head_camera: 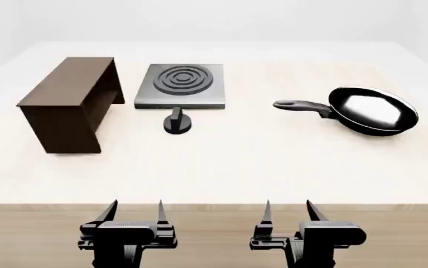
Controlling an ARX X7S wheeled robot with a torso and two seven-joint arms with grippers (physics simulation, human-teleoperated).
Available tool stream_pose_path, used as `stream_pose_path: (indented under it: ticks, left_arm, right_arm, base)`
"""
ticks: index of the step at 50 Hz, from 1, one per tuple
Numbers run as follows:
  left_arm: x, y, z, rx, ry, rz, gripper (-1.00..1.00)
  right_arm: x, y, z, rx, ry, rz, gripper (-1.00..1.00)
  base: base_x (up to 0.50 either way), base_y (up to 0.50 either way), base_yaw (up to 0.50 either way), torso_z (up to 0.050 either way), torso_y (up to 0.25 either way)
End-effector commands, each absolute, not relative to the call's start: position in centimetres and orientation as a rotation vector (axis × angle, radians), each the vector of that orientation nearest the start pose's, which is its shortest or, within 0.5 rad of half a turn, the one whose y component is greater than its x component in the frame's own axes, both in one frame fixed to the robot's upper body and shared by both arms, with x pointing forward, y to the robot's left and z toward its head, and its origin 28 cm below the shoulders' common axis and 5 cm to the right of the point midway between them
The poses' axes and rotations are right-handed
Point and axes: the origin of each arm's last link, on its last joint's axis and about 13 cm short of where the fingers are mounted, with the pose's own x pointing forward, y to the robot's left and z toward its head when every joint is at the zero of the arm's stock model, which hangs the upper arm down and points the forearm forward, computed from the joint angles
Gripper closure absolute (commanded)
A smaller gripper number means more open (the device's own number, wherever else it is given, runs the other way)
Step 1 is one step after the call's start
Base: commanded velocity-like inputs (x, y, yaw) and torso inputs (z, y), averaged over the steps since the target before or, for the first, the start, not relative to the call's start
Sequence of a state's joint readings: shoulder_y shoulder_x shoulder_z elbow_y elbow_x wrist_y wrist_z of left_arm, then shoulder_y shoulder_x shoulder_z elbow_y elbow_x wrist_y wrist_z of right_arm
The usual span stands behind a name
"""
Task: Put the frying pan on top of the cabinet.
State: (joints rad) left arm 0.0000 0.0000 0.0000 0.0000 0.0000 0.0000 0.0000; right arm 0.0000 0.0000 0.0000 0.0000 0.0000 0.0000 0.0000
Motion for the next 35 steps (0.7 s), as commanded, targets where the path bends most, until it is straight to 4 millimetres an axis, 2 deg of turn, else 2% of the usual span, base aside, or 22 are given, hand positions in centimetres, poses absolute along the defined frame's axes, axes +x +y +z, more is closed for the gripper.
stream_pose_path:
  ticks: [1, 12, 35]
  left_arm:
    - [21.08, 20.55, 1.17, 0.004, 0.003, 0.0, -1.0]
    - [21.23, 20.68, 1.11, -0.002, 0.007, 0.012, -1.0]
    - [21.18, 20.59, 0.93, 0.014, 0.016, 0.004, -1.0]
  right_arm:
    - [21.09, -9.62, 1.14, 0.002, 0.012, 0.002, -1.0]
    - [21.0, -9.48, 0.94, 0.021, 0.021, 0.036, -1.0]
    - [20.89, -9.68, 1.48, 0.031, 0.021, 0.025, -1.0]
  base:
    - [0.0, 0.0, 0.0, 0.0, 0.0]
    - [0.0, 0.0, 0.0, 0.0, 0.0]
    - [0.0, -0.5, 0.0, 0.0, 0.0]
